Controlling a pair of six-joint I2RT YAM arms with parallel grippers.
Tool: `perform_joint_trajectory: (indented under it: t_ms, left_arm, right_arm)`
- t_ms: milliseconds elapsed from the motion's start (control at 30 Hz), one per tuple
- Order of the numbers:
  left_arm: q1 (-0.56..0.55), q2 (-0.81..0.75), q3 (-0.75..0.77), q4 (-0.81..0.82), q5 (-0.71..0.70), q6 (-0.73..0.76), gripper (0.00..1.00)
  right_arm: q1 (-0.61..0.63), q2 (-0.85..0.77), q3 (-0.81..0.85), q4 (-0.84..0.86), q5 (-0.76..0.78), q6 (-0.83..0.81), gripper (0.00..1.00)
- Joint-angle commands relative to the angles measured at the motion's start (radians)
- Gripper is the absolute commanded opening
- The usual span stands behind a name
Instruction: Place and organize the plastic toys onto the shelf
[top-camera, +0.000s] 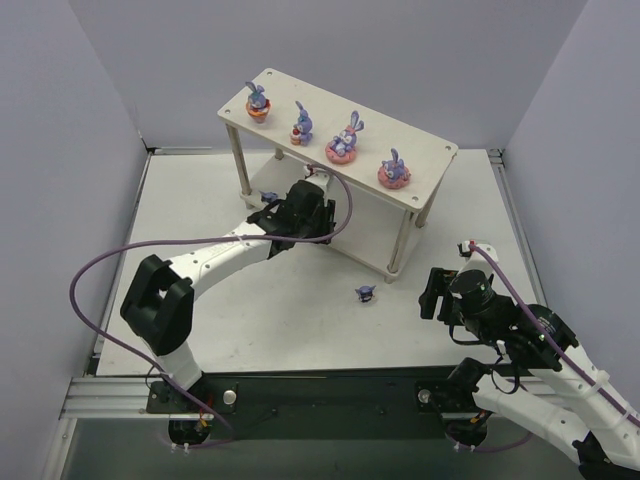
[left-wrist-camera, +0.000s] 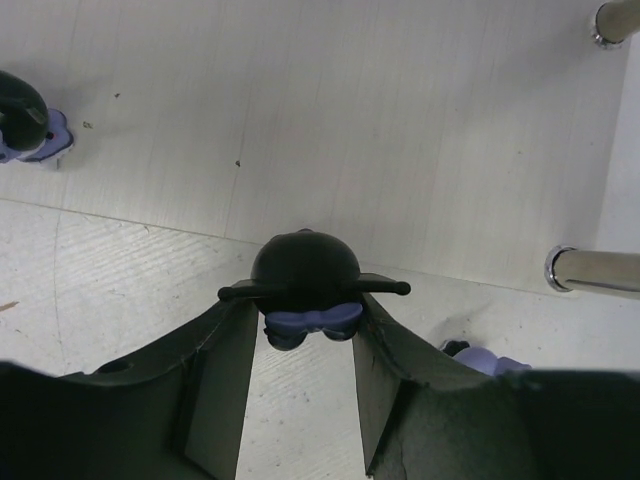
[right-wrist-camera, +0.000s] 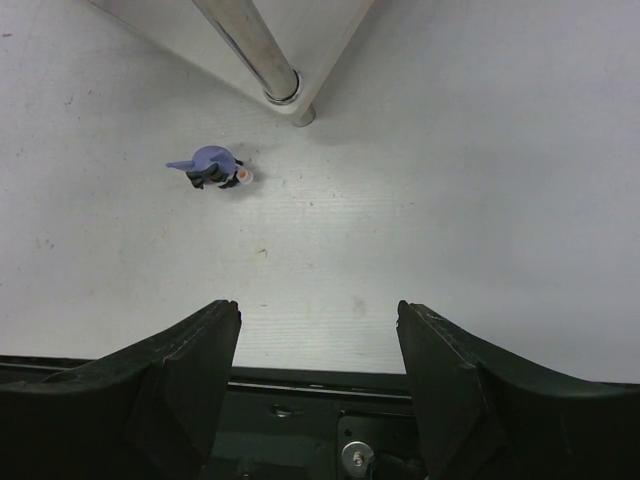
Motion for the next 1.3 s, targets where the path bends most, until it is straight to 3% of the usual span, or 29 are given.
perform_joint_trajectory:
  t_ms: [0, 600, 1267]
  left_arm:
    - [0.014, 0.036, 0.064, -0.039, 0.062, 0.038, 0.15]
    - [0.046, 0.01, -0.047, 0.052, 0.048, 0.01, 0.14]
    - [0.064, 0.119, 0.063, 0.045, 0.046, 0.081, 0.14]
  right_arm:
    - [-0.011, 0.009, 0.01, -0.022, 0.036, -0.004, 0.66]
    - [-0.015, 0.009, 0.013, -0.026, 0.038, 0.002, 0.65]
    - [-0.015, 0.001, 0.007, -0.035, 0.036, 0.007, 0.65]
